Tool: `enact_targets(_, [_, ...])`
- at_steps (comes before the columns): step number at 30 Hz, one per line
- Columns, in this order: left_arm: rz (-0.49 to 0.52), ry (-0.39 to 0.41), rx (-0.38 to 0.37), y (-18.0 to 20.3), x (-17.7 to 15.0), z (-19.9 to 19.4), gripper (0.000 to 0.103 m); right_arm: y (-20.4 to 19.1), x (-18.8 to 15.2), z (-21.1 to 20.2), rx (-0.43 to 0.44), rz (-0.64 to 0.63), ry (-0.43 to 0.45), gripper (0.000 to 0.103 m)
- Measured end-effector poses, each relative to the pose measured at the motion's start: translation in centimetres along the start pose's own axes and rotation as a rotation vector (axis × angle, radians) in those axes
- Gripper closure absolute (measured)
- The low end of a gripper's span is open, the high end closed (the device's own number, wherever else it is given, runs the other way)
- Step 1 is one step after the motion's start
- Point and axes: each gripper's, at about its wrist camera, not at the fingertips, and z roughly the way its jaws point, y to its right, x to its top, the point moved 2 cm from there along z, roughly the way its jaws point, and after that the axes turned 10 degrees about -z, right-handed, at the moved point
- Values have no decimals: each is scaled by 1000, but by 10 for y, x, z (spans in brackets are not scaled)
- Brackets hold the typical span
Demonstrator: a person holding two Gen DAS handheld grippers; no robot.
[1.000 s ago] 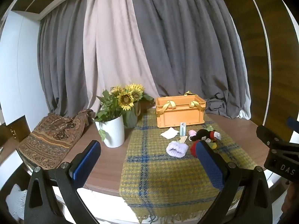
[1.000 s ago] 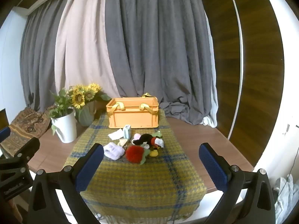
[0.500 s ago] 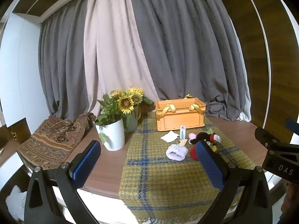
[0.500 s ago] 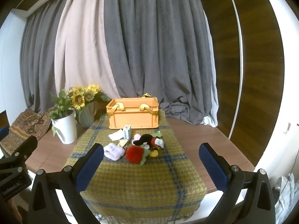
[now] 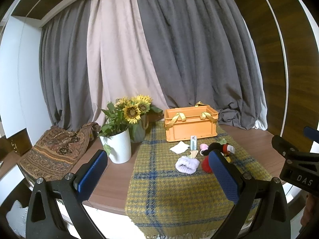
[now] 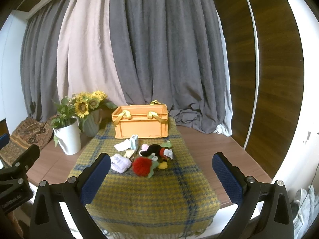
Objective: Organize soft objects
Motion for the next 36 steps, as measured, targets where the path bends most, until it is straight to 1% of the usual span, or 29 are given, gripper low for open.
enact_targets(10, [3,3,-16,2,-5,2,0,2,1,2,-9,9,-2,0])
enact_targets(36, [6,5,-19,6,-3,5,0,5,1,5,-9,13,-3,0])
